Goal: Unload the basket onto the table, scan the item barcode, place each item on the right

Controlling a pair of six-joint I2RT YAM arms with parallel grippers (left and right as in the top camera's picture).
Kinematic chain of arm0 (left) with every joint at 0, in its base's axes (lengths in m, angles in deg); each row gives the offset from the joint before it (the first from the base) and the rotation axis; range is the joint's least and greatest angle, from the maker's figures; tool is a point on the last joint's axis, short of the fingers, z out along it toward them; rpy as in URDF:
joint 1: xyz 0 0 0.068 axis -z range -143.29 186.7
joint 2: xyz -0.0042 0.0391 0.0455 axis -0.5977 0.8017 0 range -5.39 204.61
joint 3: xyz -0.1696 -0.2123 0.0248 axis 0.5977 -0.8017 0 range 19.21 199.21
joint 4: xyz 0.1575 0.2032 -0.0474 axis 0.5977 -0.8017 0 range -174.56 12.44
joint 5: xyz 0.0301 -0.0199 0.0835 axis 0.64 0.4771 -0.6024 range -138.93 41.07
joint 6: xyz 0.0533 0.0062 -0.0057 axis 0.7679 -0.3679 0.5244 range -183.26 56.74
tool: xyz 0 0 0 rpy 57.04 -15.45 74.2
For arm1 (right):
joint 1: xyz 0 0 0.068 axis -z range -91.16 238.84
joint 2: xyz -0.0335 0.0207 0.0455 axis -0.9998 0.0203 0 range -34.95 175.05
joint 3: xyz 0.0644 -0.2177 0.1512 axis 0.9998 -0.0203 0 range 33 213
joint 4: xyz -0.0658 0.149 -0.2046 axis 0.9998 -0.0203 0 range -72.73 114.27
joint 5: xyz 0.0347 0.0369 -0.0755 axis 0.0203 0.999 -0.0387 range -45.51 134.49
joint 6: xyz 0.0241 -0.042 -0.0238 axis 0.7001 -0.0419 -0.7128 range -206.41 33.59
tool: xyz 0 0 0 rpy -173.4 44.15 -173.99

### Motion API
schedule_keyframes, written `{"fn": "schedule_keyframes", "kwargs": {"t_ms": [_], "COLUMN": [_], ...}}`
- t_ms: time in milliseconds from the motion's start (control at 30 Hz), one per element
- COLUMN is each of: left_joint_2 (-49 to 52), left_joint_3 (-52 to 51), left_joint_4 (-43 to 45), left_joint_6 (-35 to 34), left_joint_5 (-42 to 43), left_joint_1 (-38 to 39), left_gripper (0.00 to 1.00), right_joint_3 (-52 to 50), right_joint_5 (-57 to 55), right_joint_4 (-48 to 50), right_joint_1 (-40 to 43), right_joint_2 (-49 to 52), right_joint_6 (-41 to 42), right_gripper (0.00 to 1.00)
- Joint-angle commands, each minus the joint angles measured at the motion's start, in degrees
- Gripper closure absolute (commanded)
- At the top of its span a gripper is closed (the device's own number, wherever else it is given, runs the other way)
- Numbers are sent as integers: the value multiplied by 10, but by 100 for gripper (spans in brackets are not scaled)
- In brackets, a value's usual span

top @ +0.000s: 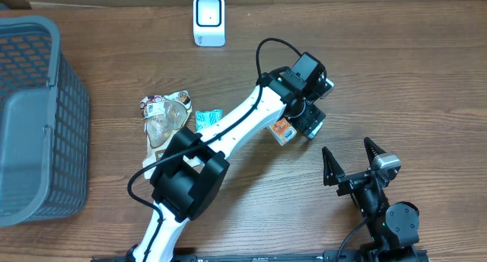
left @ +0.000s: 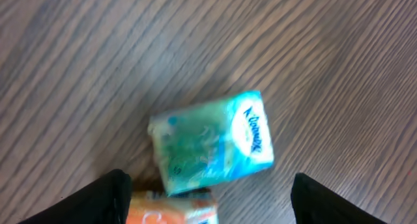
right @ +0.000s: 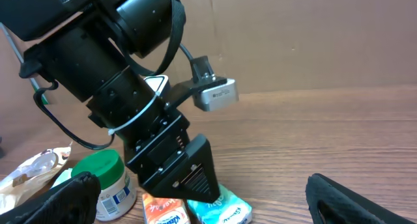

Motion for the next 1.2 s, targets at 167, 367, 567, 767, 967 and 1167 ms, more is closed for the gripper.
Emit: {"fn": "schedule_keyframes", "kwargs": {"t_ms": [167,367,567,767,967,1167], "left_joint_2": [-89,-205,-312,-341,-328,-327], "left_joint_3": [96,163,165,164,100,-42], "left_joint_4": [-87,-200,-268,-322,-328,-261], "left_joint_6": [-36,-82,-99,-98,-98,-78], "left_joint_5": [-21,-110,-172,-165,-108,-126], "left_joint_1": [-77,-165,-287,-435,-499,-511], "left_gripper": [13,0,0,1,0,5], "right_joint_3": [-6,-6,-6,-6,-6,-6], "right_joint_5": [0,0,0,0,0,0], "right_joint_4": [2,2,2,2,2,2], "right_joint_1": [1,1,1,1,1,1], "right_joint_2": [-7,-7,-7,-7,-7,-7], "right_joint_6": [-2,-2,-2,-2,-2,-2], "right_gripper": [0,0,0,0,0,0]}}
